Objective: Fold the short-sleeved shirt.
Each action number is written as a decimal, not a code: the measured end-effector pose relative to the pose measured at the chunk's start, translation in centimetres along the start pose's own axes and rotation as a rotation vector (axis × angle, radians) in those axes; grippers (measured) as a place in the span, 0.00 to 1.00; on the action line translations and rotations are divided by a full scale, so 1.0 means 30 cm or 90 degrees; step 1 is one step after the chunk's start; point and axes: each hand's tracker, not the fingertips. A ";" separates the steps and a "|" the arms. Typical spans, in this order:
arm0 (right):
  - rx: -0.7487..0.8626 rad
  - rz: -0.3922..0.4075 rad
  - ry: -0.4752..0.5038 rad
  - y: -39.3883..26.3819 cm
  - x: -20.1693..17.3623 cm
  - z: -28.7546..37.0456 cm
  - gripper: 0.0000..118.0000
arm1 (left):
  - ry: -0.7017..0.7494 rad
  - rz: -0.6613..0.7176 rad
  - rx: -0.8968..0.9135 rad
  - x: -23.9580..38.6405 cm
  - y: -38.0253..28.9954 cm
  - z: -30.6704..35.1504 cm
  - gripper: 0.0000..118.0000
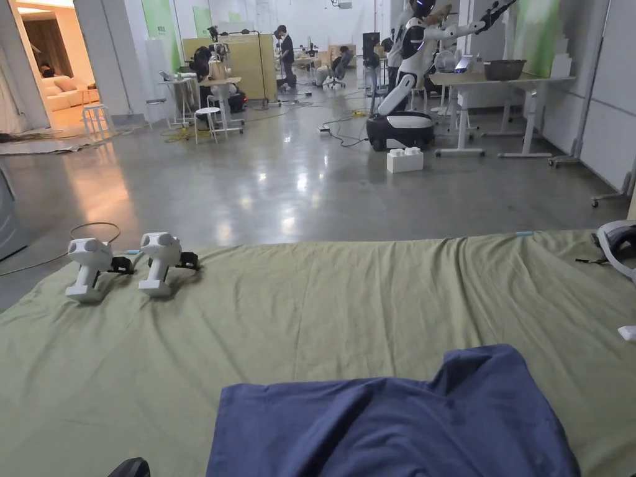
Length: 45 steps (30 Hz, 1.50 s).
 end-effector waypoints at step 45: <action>-0.303 -0.205 -0.023 -0.297 0.326 -0.482 0.03 | 0.084 0.023 -0.609 -0.150 -0.637 -1.847 0.11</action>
